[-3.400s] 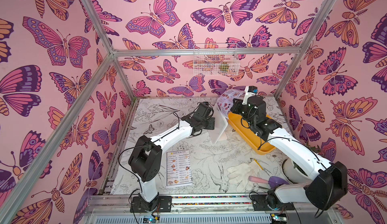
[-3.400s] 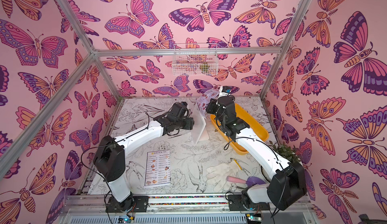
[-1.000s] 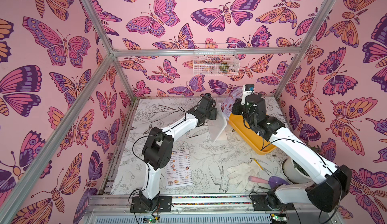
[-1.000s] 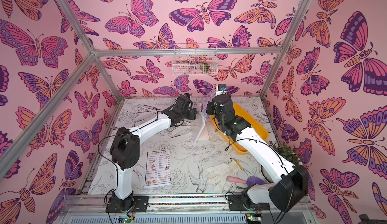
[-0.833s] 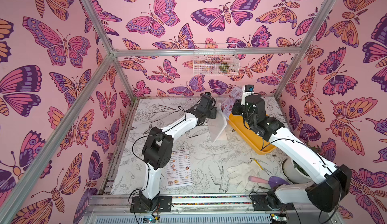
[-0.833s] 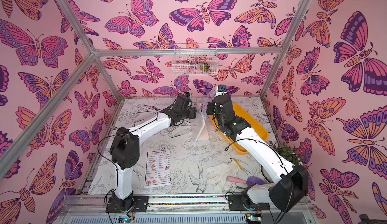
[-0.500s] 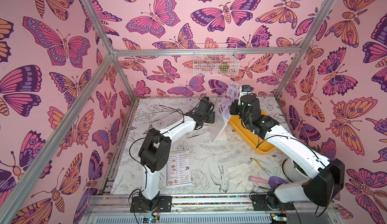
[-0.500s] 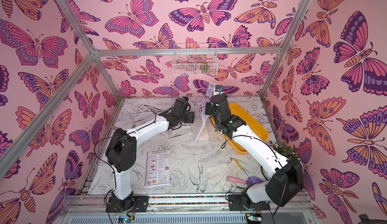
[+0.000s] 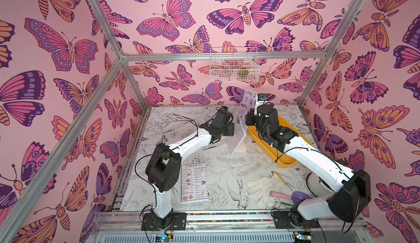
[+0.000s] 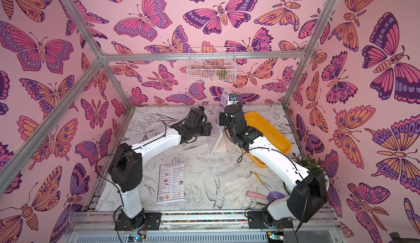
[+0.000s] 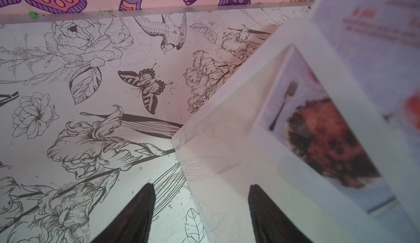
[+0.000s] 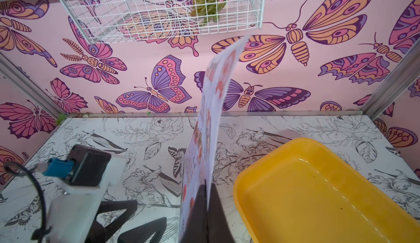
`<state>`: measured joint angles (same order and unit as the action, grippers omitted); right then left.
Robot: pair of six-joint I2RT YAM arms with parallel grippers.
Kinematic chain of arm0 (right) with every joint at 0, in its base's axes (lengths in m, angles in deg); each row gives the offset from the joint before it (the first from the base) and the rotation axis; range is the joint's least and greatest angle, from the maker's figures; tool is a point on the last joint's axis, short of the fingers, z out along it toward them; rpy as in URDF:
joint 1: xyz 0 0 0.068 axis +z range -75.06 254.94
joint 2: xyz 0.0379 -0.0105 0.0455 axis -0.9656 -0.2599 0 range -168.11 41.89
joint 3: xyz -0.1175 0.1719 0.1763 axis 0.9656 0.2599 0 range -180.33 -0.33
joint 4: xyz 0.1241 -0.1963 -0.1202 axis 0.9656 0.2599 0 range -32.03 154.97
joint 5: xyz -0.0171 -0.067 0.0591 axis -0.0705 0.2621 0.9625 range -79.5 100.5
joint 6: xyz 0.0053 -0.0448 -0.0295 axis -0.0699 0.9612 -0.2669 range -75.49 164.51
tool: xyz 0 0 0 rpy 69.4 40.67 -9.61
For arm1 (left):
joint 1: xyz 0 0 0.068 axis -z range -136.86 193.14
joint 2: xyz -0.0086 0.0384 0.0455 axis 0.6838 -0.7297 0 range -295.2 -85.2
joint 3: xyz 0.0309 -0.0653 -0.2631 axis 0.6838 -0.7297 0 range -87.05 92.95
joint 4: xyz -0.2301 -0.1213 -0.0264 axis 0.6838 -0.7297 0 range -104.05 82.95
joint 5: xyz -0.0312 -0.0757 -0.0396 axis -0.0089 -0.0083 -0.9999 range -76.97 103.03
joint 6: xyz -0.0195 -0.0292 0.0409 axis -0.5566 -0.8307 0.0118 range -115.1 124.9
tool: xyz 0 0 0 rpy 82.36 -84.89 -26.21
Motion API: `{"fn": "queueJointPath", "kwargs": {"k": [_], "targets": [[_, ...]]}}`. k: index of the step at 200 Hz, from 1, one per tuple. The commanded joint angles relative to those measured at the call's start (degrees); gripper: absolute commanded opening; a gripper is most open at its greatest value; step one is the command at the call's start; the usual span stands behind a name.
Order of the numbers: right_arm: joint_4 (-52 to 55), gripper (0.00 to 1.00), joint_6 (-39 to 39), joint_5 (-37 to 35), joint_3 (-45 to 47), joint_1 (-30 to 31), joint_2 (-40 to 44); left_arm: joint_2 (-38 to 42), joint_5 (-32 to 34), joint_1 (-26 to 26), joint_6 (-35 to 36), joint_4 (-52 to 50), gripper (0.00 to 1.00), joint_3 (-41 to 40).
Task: Replace the menus in the menu holders
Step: Insert the menu into the menu holder.
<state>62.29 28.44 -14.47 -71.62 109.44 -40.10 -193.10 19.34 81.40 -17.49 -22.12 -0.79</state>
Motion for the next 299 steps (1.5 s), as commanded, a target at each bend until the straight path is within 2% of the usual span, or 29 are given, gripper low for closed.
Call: {"fn": "queueJointPath", "kwargs": {"k": [1,70,152,230,299], "targets": [[-5.20,0.03,1.58,-2.88,2.91,1.00,2.38,2.78,1.82,-0.07,-1.07,-1.88,0.68,-0.74],[-15.73,0.02,2.48,-5.35,9.80,2.41,6.17,3.07,1.17,-0.04,-1.34,-2.03,0.68,-0.99],[-22.07,0.01,4.04,-4.43,13.68,2.69,5.59,3.84,1.25,-0.02,-0.72,-1.72,0.68,-1.62],[-33.81,0.01,7.28,-7.25,19.89,4.93,6.84,4.27,1.16,-0.03,-0.99,-0.59,0.68,-2.50],[-37.23,0.01,9.64,-8.78,22.58,7.02,7.97,4.22,1.25,-0.10,-0.99,0.11,0.67,-2.75]]}}
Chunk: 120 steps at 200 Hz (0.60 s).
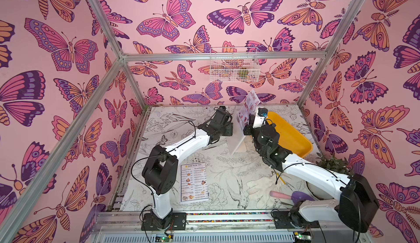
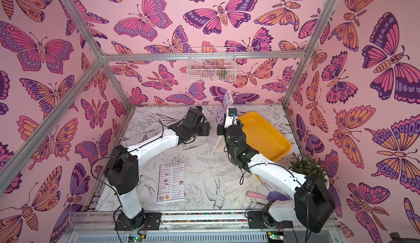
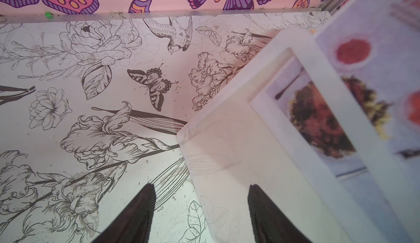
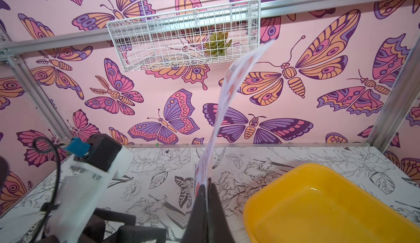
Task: Replace the menus in the menu holders
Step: Insert the menu into the menu holder.
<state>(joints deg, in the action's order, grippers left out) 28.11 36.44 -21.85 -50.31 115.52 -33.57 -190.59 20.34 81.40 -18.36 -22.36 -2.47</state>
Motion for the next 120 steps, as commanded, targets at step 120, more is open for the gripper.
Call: {"fn": "queueJointPath", "kwargs": {"k": [120], "targets": [[-1.60,0.13,0.63,-0.31,2.23,1.52,1.59,1.74,0.16,-0.29,-0.11,1.04,0.67,-1.58]]}}
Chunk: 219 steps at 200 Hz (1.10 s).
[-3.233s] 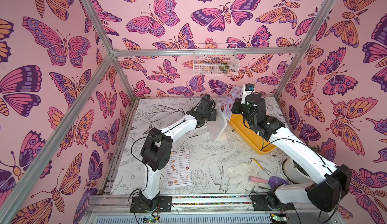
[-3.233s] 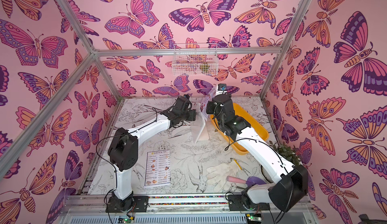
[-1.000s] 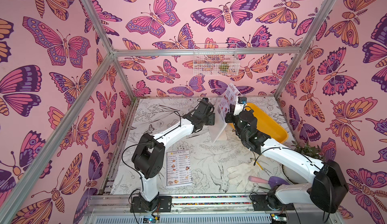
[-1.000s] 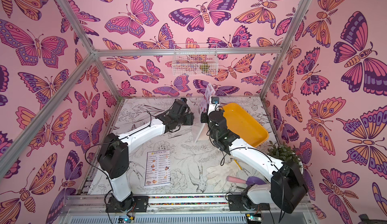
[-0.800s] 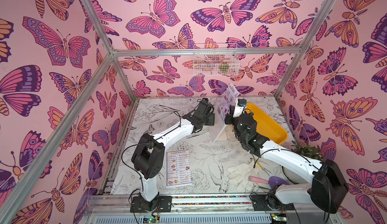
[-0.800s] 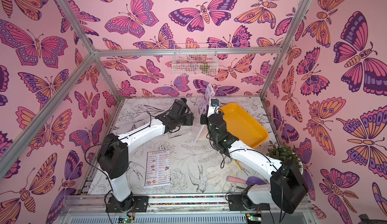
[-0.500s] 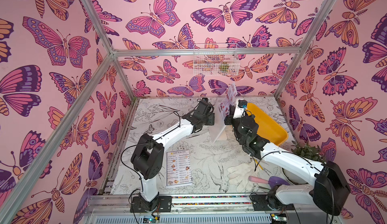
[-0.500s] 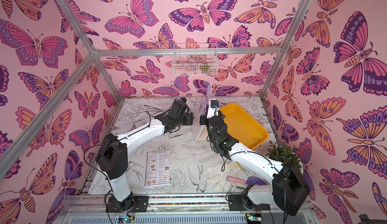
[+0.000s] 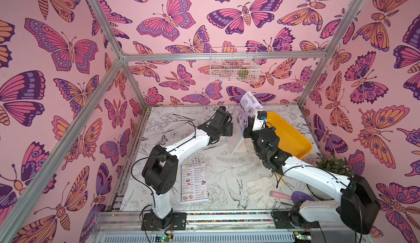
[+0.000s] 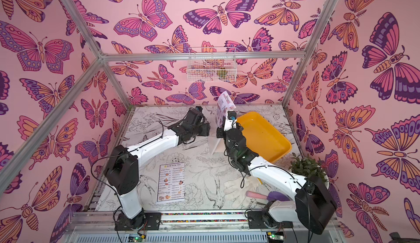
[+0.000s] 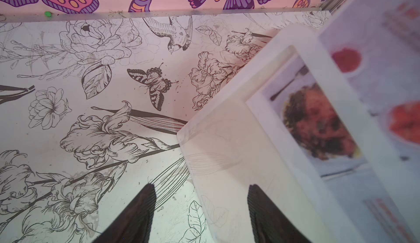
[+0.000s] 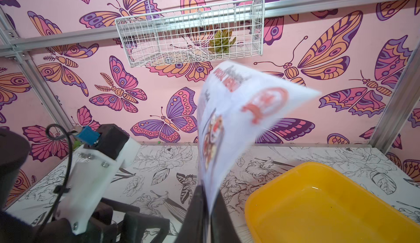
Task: Replace the menus in the menu holders
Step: Insert the menu into the menu holder.
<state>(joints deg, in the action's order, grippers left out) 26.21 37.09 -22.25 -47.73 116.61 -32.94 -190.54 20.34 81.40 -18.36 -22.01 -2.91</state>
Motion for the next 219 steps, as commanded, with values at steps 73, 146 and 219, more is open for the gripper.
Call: {"fn": "queueJointPath", "kwargs": {"k": [73,146,219], "targets": [[4.98,0.33,-1.89,1.76,-2.84,0.27,1.88,2.06,0.17,-0.45,0.06,0.91,0.67,-1.32],[15.75,0.30,-7.42,7.34,-3.57,0.26,4.04,2.14,0.25,-0.81,0.24,1.07,0.66,-1.00],[22.60,0.35,-8.17,15.70,-8.52,-5.92,2.69,2.01,0.42,-0.91,0.24,1.16,0.66,-0.64]]}}
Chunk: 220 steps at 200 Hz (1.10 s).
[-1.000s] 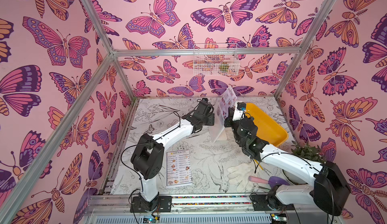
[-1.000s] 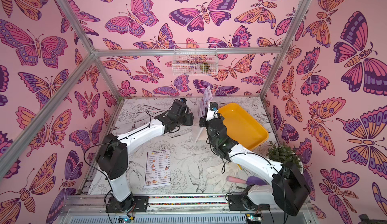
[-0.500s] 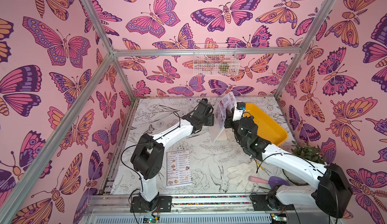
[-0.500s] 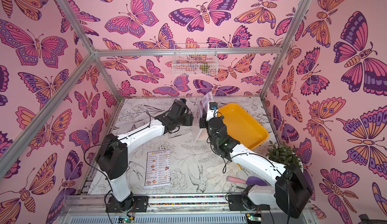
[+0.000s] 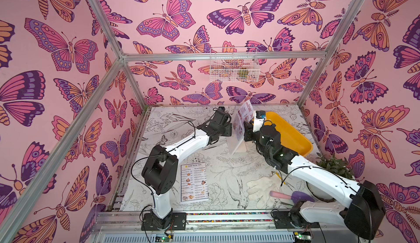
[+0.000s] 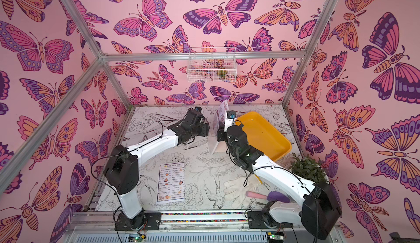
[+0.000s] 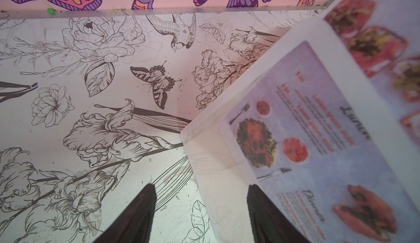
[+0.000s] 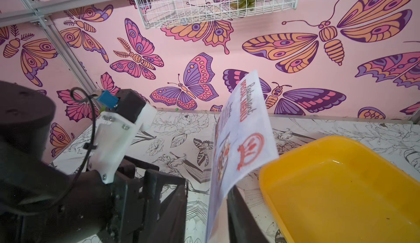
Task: Replace the menus in the menu holders
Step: Insert the menu into the menu holder.
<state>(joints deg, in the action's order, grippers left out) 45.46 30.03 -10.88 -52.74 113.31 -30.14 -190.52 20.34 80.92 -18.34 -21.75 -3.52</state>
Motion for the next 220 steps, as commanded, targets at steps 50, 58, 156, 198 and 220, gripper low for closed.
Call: {"fn": "queueJointPath", "kwargs": {"k": [50,58,156,198,220], "targets": [[5.02,0.40,-3.08,13.07,-6.72,-7.76,-1.91,1.46,0.42,-0.60,0.13,0.90,0.66,0.41],[5.22,0.39,-3.11,14.29,-7.19,-7.83,-2.40,1.43,0.49,-0.60,0.13,0.90,0.66,0.36],[7.00,0.17,-6.00,18.57,-6.50,-7.78,-5.13,1.92,0.41,-0.78,-0.13,1.47,0.66,-0.45],[6.54,0.13,-7.10,19.13,-5.49,-7.78,-6.78,2.48,0.77,-0.78,-0.40,1.75,0.66,-1.08],[7.93,0.21,-7.39,18.89,-5.83,-7.78,-6.28,2.75,0.91,-0.78,-0.40,1.85,0.66,-1.34]]}}
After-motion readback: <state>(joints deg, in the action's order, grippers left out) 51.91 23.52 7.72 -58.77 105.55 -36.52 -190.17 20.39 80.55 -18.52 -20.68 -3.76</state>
